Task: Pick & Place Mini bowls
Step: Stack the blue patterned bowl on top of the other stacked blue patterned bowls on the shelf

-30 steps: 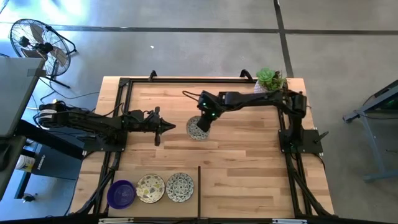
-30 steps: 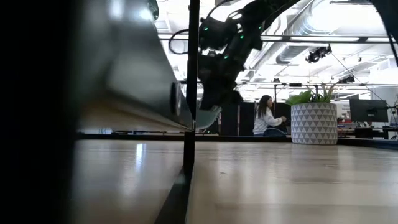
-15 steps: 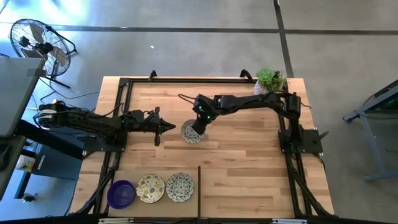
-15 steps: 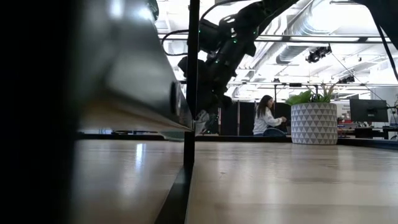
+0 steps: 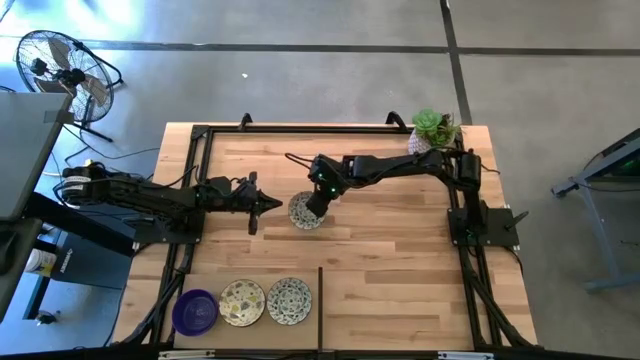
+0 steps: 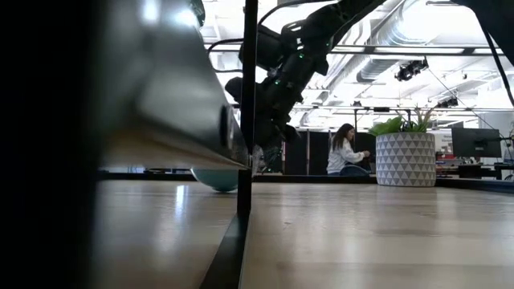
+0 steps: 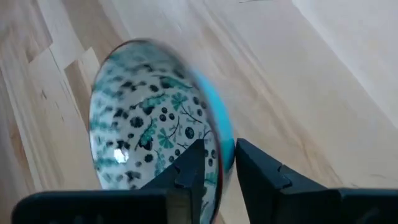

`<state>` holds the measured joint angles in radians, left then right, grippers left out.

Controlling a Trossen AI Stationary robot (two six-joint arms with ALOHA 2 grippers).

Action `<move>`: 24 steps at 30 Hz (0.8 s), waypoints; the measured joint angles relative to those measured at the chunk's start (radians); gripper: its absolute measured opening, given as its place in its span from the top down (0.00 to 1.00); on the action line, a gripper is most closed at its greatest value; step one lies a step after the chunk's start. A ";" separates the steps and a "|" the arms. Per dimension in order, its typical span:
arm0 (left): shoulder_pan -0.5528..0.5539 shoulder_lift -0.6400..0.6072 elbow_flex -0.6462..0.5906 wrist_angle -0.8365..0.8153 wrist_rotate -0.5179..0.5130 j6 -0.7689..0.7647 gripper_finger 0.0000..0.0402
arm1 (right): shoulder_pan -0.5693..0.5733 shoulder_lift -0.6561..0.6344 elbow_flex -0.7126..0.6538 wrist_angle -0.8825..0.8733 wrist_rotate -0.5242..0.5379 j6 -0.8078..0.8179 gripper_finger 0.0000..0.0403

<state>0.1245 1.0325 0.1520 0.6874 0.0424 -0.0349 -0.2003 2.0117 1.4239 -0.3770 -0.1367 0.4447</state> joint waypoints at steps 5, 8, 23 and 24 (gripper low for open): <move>0.000 0.000 0.000 -0.001 0.009 0.001 1.00 | 0.000 0.000 0.000 0.001 0.058 -0.005 0.74; 0.000 0.000 0.000 -0.001 0.022 0.001 1.00 | 0.000 -0.009 0.000 -0.002 0.116 0.000 0.69; 0.000 0.000 0.000 -0.010 0.018 0.004 1.00 | 0.093 -0.194 -0.103 0.109 0.280 -0.269 0.67; 0.000 0.000 0.000 -0.009 0.018 0.004 1.00 | 0.103 -0.209 -0.148 0.173 0.279 -0.284 0.71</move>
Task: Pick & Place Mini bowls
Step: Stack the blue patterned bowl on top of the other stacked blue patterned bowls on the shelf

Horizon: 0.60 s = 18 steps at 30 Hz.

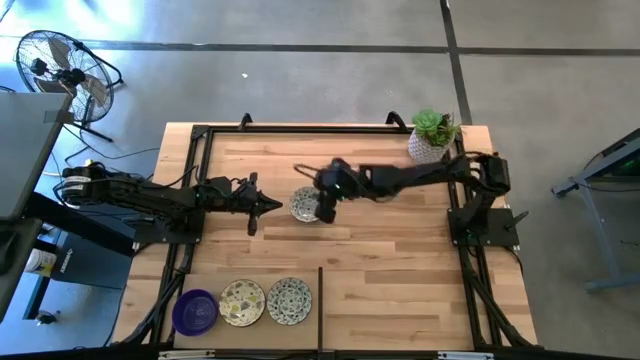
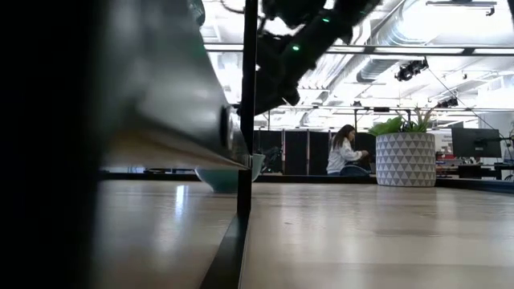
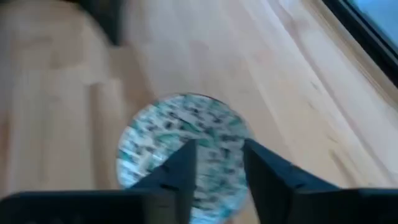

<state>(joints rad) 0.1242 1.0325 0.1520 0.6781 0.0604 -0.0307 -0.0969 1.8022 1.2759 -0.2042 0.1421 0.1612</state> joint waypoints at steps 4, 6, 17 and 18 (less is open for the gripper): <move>0.000 0.000 0.000 0.001 0.000 0.000 1.00 | 0.032 -0.098 -0.226 0.280 -0.029 -0.027 0.92; 0.000 0.000 0.000 0.008 0.000 -0.001 1.00 | 0.042 -0.164 -0.346 0.407 -0.037 -0.033 0.98; 0.000 0.000 0.064 0.008 -0.054 -0.051 1.00 | 0.104 -0.441 -0.922 1.079 0.059 0.019 0.96; 0.000 0.000 0.070 0.006 -0.054 -0.052 1.00 | 0.111 -0.450 -0.958 1.130 0.063 0.020 0.97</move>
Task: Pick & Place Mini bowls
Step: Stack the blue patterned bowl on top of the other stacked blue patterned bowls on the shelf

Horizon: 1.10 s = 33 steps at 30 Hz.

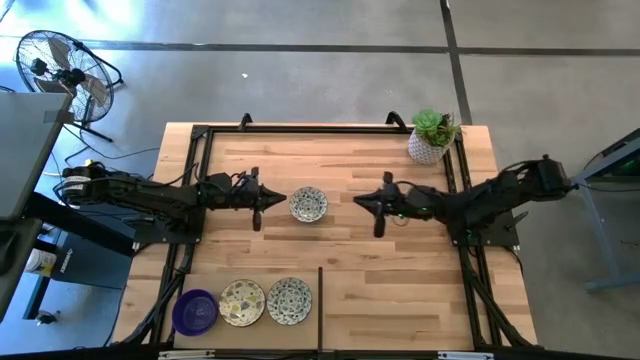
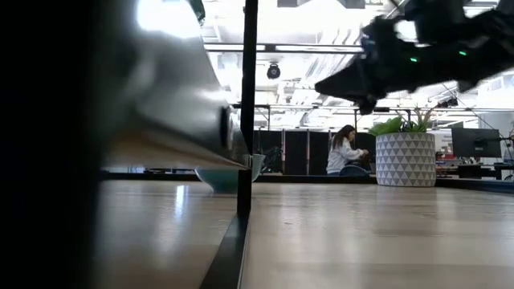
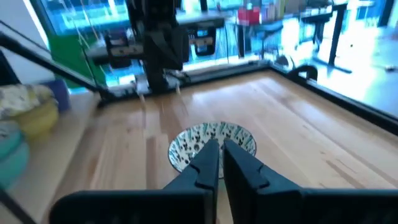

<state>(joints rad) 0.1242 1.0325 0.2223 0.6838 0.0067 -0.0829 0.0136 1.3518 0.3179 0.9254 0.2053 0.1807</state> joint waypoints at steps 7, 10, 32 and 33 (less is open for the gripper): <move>0.000 0.000 0.008 0.015 0.000 -0.033 1.00 | 0.044 -0.013 -0.159 0.246 0.033 -0.037 0.98; 0.000 0.000 0.008 0.016 0.000 -0.105 1.00 | 0.059 -0.013 -0.184 0.268 0.037 -0.051 0.99; -0.048 0.179 0.442 -0.650 0.054 0.000 1.00 | 0.106 -0.013 -0.191 0.266 0.035 -0.080 1.00; -0.048 0.186 0.458 -0.686 0.049 -0.001 1.00 | 0.106 -0.013 -0.191 0.265 0.035 -0.081 0.99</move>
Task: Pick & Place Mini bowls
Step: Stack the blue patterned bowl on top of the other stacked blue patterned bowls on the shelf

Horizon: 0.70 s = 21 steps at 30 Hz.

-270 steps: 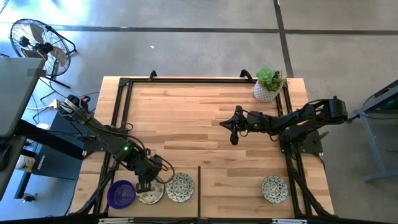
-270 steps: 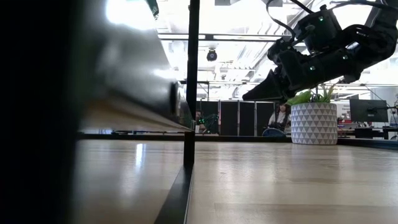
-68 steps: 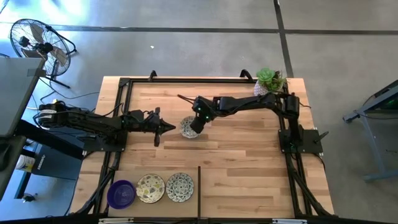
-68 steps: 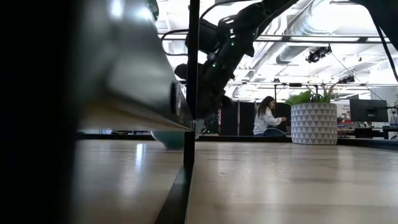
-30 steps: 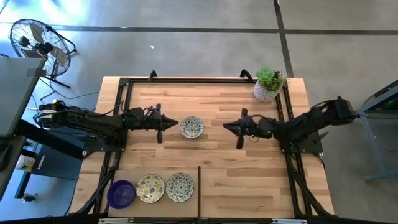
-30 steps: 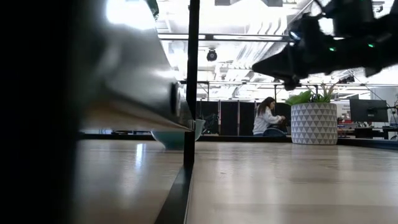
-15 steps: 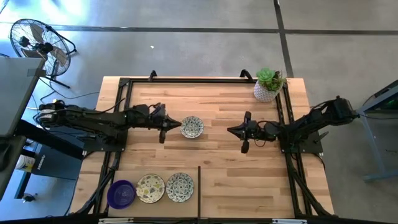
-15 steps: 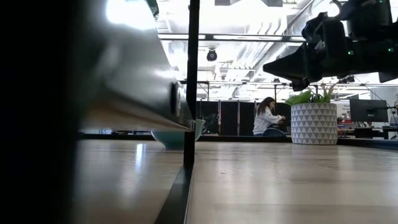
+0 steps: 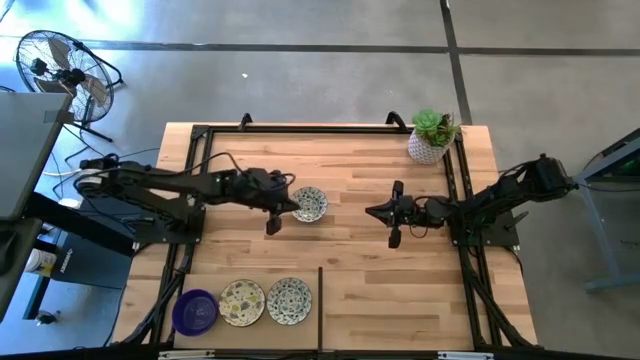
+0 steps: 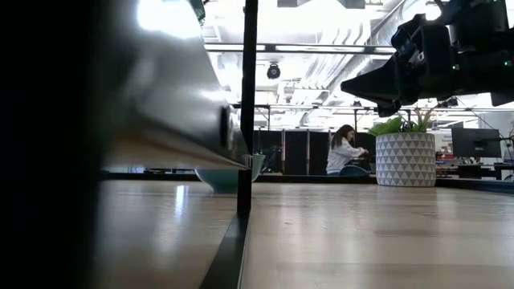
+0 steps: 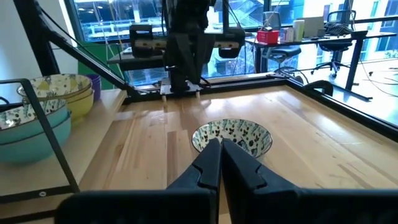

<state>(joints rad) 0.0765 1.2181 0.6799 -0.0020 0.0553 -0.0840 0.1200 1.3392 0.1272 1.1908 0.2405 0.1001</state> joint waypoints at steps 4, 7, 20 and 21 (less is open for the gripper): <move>0.000 0.027 0.062 -0.074 -0.006 0.001 1.00 | 0.000 0.000 0.000 -0.001 0.000 -0.004 0.99; 0.000 0.046 0.096 -0.130 -0.006 0.009 1.00 | 0.000 0.000 0.000 -0.004 0.000 -0.012 1.00; -0.023 0.096 0.259 -0.375 -0.017 0.029 0.76 | 0.000 0.000 0.000 -0.007 -0.008 -0.022 0.99; -0.028 0.096 0.263 -0.377 -0.022 0.030 0.74 | 0.000 0.000 0.000 -0.011 -0.008 -0.022 0.99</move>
<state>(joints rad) 0.0481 1.3140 0.9429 -0.3790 0.0334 -0.0542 0.1200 1.3392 0.1276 1.1800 0.2329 0.0776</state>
